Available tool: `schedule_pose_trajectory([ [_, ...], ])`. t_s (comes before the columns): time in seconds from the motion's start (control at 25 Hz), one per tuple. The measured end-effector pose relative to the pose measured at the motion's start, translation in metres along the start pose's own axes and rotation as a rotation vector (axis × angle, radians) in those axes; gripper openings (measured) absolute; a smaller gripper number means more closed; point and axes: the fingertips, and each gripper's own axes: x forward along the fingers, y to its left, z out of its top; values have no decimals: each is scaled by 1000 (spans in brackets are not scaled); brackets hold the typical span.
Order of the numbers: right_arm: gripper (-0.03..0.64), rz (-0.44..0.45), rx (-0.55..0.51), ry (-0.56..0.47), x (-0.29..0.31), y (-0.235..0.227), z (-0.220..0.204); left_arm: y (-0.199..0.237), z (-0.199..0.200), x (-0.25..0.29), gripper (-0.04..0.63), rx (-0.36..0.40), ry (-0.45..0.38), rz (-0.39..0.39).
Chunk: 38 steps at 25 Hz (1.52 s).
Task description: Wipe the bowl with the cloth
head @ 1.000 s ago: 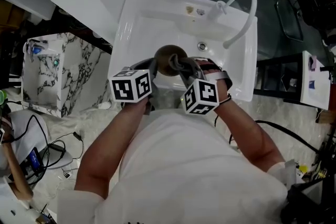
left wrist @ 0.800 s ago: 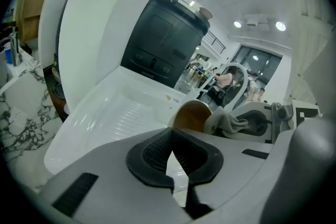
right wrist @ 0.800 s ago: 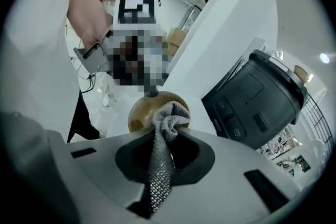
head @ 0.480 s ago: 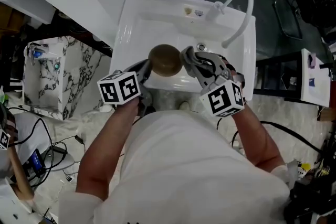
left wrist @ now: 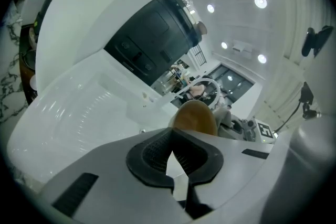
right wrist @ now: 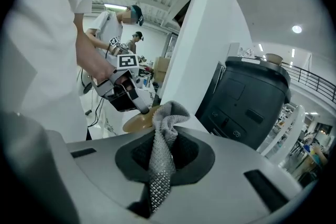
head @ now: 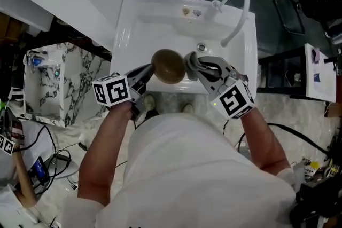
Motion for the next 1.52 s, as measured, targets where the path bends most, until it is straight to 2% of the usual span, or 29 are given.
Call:
schedule_pose_trajectory([
  [0.16, 29, 40, 18, -40, -6, 2, 10, -14, -1, -1, 9, -17, 25, -110],
  [0.4, 28, 100, -2, -85, -14, -1, 25, -30, -2, 0, 9, -9, 47, -215],
  [0.68, 29, 172, -43, -101, -17, -1, 39, -45, -8, -1, 9, 18, 84, -299],
  [0.96, 28, 234, -37, -132, -16, -3, 48, -63, -15, -3, 9, 50, 127, -368],
  [1.2, 29, 283, 9, -170, -11, -6, 48, -83, -19, -4, 9, 96, 143, -448],
  [1.52, 28, 374, 131, -278, -10, -2, 57, -112, -12, -11, 9, 110, 105, -601],
])
